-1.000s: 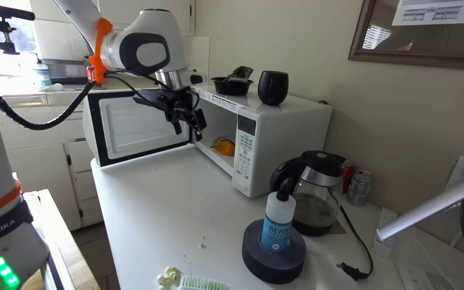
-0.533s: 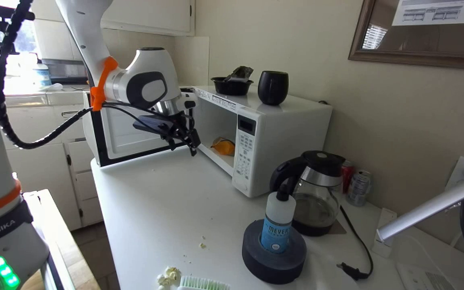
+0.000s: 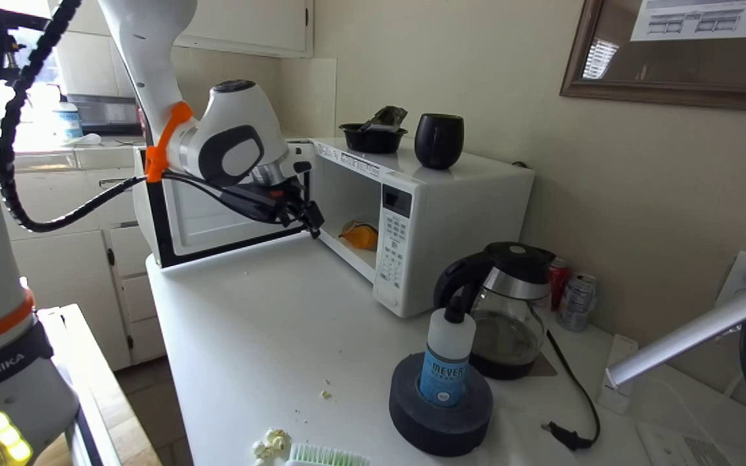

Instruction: Remove the orange packet from the microwave

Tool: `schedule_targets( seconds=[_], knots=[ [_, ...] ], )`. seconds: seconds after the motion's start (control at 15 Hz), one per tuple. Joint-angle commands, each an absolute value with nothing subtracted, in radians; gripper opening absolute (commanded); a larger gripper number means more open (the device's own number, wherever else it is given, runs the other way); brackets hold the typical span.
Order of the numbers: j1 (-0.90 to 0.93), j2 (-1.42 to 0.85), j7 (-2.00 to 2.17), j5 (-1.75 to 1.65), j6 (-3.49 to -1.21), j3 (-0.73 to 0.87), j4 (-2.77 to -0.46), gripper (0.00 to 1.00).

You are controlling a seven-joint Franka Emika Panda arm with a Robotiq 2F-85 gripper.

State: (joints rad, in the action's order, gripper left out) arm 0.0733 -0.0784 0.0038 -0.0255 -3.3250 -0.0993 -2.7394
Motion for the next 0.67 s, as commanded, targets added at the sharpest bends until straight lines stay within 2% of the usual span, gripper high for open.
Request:
schedule_targets(
  seconds=[0.0, 0.2, 0.6],
  knots=[
    [0.032, -0.204, 0.117, -0.047, -3.504, -0.151, -2.674, 1.00],
    [0.001, -0.273, 0.164, -0.068, -3.584, -0.150, -2.616, 1.00],
    [-0.049, -0.371, 0.194, -0.075, -3.552, -0.154, -2.476, 1.00]
  ],
)
